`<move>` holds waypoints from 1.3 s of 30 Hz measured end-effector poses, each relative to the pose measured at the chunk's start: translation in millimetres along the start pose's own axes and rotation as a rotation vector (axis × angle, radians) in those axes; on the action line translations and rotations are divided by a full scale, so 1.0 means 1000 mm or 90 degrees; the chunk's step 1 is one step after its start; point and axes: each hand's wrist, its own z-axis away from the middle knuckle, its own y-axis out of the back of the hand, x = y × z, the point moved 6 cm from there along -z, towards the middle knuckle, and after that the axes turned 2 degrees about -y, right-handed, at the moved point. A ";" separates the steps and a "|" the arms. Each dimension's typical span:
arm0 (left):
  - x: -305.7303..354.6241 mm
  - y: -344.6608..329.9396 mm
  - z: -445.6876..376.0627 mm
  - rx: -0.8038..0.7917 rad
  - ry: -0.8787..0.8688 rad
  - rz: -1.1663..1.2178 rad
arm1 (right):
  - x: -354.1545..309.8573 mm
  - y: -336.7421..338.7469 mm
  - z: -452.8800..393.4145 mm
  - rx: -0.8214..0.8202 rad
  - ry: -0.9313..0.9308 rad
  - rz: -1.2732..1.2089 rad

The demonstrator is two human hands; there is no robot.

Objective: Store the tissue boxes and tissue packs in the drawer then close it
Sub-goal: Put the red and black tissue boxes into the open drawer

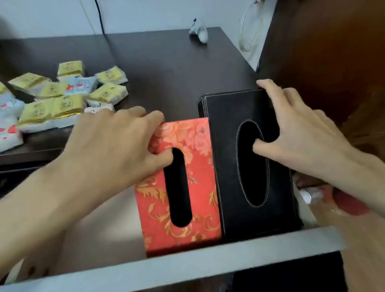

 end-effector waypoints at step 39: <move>0.032 -0.089 0.036 -0.223 -0.016 0.249 | 0.006 -0.058 0.043 -0.275 -0.007 0.173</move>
